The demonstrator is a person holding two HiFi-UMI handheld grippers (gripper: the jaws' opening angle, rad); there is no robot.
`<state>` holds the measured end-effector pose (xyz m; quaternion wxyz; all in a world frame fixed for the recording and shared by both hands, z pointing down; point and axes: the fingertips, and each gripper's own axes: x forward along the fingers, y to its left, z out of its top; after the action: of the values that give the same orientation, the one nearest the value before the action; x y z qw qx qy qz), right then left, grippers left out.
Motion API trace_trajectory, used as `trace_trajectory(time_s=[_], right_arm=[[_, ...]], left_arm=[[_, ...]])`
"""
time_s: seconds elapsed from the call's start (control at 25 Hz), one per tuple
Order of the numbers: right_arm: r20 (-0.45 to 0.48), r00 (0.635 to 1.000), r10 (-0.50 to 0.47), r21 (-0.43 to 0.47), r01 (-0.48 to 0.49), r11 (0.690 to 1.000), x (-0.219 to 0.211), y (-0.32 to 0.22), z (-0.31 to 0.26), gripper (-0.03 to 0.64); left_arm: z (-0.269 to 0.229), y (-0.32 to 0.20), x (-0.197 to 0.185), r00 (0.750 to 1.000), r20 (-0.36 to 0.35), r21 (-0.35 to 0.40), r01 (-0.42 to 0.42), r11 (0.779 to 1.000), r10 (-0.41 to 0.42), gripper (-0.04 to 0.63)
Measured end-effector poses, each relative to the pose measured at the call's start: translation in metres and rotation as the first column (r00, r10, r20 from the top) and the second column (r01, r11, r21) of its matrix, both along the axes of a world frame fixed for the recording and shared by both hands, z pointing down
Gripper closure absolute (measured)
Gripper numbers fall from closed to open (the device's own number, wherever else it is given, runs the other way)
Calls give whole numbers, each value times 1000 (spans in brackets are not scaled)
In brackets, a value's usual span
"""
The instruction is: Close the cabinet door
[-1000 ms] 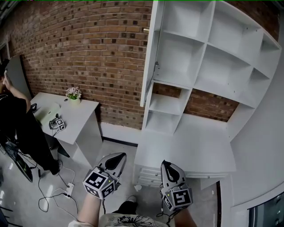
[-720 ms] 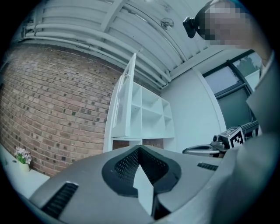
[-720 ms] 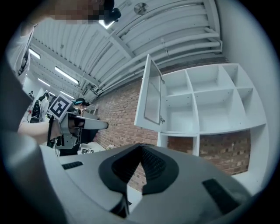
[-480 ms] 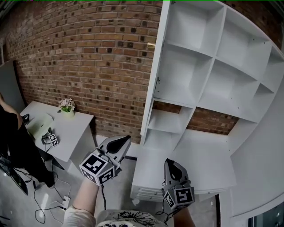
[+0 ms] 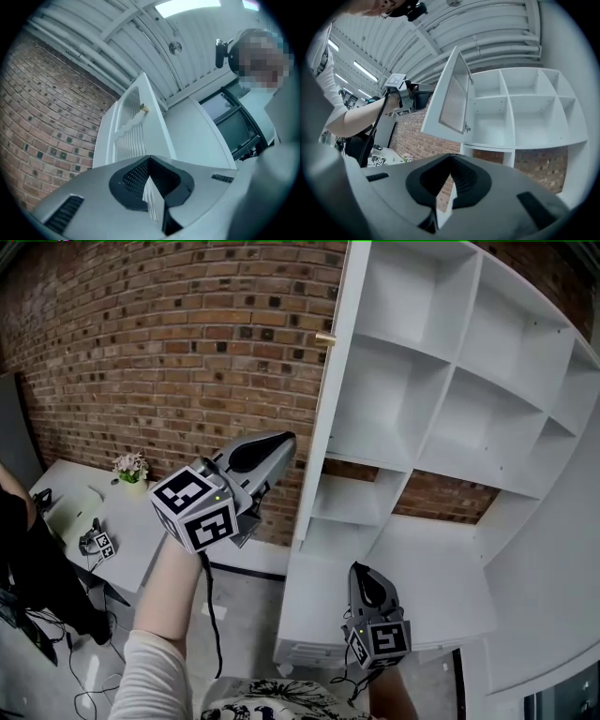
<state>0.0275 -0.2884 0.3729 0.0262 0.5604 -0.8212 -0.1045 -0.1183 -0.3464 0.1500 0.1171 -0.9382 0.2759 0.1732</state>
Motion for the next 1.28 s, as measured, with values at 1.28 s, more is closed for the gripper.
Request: trace_trajectory(time_s=[1.28], right_arm=[[6,999,-36,-26,36,999,5,-42,20,609]], left_arm=[[-137,5,35,888,-13,122,-455,882,460,495]])
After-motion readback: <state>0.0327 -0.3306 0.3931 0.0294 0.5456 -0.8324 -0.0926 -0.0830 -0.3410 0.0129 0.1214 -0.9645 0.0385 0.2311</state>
